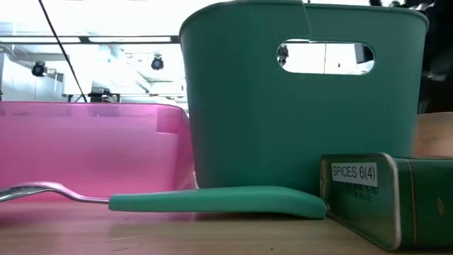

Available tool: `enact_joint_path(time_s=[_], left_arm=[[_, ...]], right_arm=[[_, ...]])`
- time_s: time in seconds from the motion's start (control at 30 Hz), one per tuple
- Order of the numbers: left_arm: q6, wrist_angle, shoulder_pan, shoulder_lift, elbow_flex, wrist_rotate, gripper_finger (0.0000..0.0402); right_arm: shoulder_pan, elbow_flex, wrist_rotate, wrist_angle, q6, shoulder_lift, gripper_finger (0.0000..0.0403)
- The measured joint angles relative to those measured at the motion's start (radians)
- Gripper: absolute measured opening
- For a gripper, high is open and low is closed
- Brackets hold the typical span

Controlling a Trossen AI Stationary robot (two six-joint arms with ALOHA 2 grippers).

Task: Pick & Place Food Item
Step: Put the orange noodle pack into the orange bin

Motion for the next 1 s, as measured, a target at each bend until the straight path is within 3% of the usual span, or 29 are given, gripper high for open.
enact_joint_path(time_s=[0.47, 0.73, 1.0], left_arm=[[0.000, -0.021, 0.000, 0.000, 0.000, 0.000, 0.0380], [0.000, -0.025, 0.000, 0.000, 0.000, 0.001, 0.0380], [0.000, -0.028, 0.000, 0.000, 0.000, 0.004, 0.0380]], right_arm=[[0.000, 0.001, -0.003, -0.015, 0.001, 0.027, 0.0022], [0.001, 0.000, -0.020, -0.017, 0.088, -0.021, 0.0008], [0.002, -0.001, -0.008, -0.018, 0.208, -0.188, 0.0008]])
